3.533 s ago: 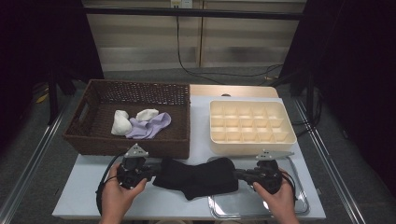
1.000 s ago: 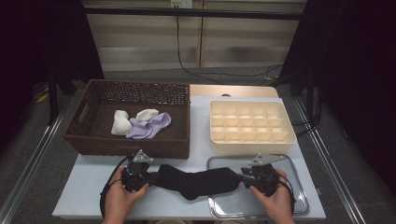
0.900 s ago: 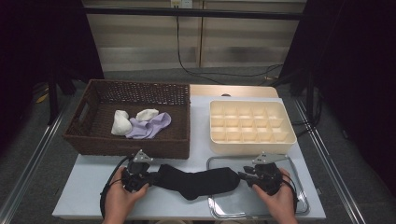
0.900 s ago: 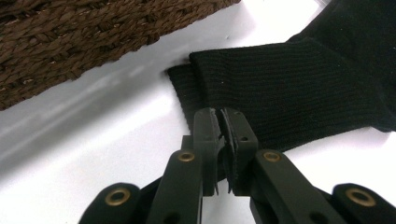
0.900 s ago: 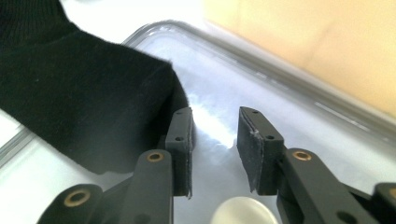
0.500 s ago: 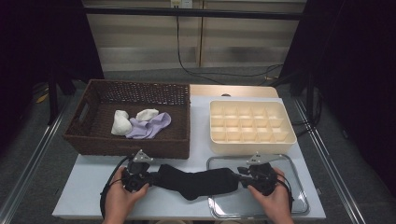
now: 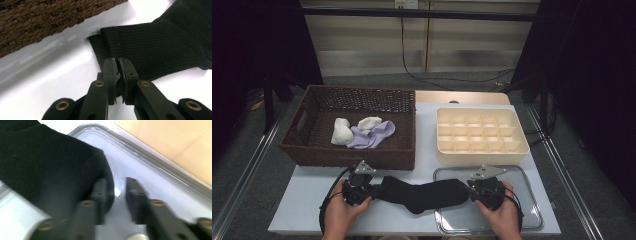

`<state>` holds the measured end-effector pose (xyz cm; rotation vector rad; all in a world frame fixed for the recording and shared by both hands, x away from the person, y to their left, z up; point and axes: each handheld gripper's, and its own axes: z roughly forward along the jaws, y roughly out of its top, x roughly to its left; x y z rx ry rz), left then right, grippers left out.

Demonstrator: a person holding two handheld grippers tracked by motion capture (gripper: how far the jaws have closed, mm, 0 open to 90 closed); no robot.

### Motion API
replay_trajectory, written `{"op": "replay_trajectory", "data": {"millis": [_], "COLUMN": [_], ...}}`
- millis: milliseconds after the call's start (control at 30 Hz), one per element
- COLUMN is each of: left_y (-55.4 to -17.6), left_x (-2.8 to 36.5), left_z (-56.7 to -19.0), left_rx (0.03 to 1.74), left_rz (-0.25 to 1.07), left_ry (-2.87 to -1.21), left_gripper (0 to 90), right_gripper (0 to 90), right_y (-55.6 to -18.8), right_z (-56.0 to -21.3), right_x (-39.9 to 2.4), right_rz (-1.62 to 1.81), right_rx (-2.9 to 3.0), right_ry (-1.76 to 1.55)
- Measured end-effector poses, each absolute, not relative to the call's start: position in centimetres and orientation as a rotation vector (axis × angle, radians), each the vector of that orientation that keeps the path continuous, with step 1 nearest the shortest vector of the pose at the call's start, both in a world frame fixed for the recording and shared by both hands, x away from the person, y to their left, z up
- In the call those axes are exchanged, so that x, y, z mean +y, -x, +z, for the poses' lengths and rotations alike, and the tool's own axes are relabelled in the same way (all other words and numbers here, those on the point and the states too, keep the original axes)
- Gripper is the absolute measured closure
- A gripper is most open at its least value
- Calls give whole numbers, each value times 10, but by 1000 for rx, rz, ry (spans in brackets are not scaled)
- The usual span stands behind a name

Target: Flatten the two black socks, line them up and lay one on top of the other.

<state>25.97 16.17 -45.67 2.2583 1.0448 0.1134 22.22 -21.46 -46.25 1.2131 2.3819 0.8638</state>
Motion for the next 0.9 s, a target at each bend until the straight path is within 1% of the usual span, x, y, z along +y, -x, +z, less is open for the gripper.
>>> {"op": "replay_trajectory", "data": {"millis": [33,133,200,433,567,600,667,767,833,900], "left_y": [-260,-260,-260,-259,-258,-258,-258,-258,-257,-257], "left_x": [162,162,161,161,164,165,167,170,171,171], "left_z": [-457,-457,-456,-454,-450,-449,-447,-449,-451,-453], "left_rx": [1044,1043,1043,1034,1038,1037,1042,1070,1079,1083], "left_rz": [114,113,114,138,165,180,194,187,179,162], "left_ry": [-2260,-2259,-2262,-2262,-2219,-2205,-2188,-2163,-2151,-2153], "left_gripper": [846,847,847,833,758,725,689,621,584,579], "right_gripper": [816,821,857,868,858,859,869,896,897,897], "right_y": [-223,-223,-223,-222,-220,-220,-220,-220,-221,-221], "right_z": [-461,-457,-455,-451,-446,-445,-444,-443,-441,-441], "right_x": [-217,-224,-227,-228,-229,-229,-229,-229,-227,-227], "right_rz": [885,920,934,983,1014,1029,1033,1047,1069,1068], "right_rx": [2385,2362,2358,2356,2344,2336,2342,2348,2347,2348], "right_ry": [-1218,-1248,-1254,-1266,-1254,-1248,-1244,-1242,-1232,-1229]}}
